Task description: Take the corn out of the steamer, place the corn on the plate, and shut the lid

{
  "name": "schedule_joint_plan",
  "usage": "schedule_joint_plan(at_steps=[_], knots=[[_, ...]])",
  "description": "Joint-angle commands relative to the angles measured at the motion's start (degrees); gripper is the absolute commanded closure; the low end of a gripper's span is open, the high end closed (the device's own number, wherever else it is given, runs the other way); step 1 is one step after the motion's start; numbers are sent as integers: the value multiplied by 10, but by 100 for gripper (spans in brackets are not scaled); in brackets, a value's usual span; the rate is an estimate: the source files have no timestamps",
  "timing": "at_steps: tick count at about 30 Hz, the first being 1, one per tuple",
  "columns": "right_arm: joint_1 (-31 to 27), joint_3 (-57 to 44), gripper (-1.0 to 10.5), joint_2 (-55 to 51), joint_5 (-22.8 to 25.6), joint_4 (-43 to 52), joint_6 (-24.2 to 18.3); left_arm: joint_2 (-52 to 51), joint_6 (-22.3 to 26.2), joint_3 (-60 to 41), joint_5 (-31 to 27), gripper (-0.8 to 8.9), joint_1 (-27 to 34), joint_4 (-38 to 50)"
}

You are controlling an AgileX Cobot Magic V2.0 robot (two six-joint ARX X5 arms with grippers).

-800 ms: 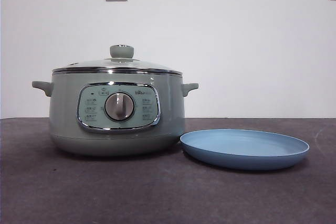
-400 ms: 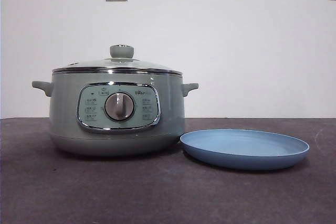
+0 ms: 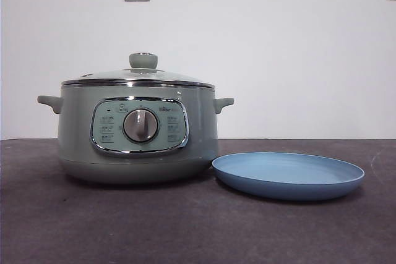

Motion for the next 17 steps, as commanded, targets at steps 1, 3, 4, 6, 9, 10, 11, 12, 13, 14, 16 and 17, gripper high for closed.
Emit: schedule_joint_plan(at_steps=[1,3,4,6,9,10,11,12,13,14,16,17], knots=[[1,2,340,0,-1,2,3,9,5,1,1,185,-2,15],[1,2,340,0,-1,2,3,19,5,1,2,185,-3,30],[1,2,340,0,-1,2,3,25,5,1,2,185,-3,38],[1,2,341,0,-1,2,3,43,4,1,3,185,-7,60],[1,2,341,0,-1,2,3,78,4,1,13,185,-17,94],[1,2,341,0,-1,1,3,89,4,1,15,185,-21,105],[1,2,341,0,-1,1,3,104,4,1,14,185,-27,121],[1,2,341,0,-1,2,3,116,4,1,14,185,-32,135],[1,2,341,0,-1,1,3,128,4,1,14,185,-37,150],[1,2,341,0,-1,1,2,141,4,1,14,185,-43,167],[1,2,342,0,-1,1,2,167,4,1,13,185,-55,200],[1,2,342,0,-1,1,2,181,4,1,11,185,-63,219]])
